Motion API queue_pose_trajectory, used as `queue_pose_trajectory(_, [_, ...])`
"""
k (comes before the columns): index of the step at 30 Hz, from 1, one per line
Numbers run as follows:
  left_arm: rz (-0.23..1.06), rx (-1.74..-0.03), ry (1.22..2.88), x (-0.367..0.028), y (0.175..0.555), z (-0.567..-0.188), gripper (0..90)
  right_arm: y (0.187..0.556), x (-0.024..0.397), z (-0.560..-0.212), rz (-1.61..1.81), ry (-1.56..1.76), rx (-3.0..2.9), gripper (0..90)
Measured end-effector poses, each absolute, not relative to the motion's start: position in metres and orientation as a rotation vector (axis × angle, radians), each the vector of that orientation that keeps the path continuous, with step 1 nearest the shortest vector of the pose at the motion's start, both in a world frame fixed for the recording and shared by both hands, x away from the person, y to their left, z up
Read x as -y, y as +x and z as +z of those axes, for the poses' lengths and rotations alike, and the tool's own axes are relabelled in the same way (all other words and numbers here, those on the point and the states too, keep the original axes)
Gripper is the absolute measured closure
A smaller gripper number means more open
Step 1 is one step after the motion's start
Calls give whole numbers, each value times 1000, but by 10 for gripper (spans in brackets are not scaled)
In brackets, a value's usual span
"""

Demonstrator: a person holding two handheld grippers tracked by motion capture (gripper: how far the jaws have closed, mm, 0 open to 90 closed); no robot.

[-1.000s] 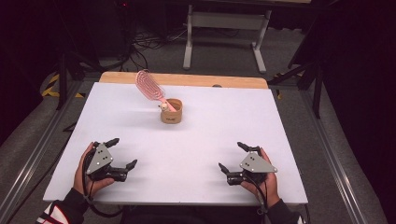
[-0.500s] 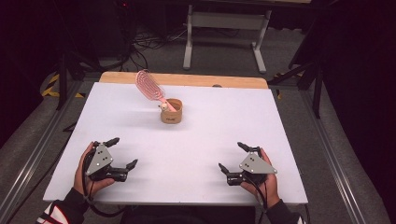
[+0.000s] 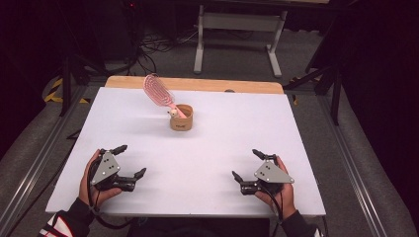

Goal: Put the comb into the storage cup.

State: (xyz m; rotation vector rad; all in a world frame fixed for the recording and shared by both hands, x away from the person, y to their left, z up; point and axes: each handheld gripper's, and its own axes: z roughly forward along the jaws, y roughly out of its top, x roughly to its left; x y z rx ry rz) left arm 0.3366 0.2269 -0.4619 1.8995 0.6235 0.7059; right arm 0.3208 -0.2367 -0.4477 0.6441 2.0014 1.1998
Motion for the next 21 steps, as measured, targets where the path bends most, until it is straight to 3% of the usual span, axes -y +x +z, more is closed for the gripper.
queue_pose_trajectory(21, [637, -651, 1858, -233, 341, -463, 56, 338, 254, -451, 1153, 771, -1961, 69])
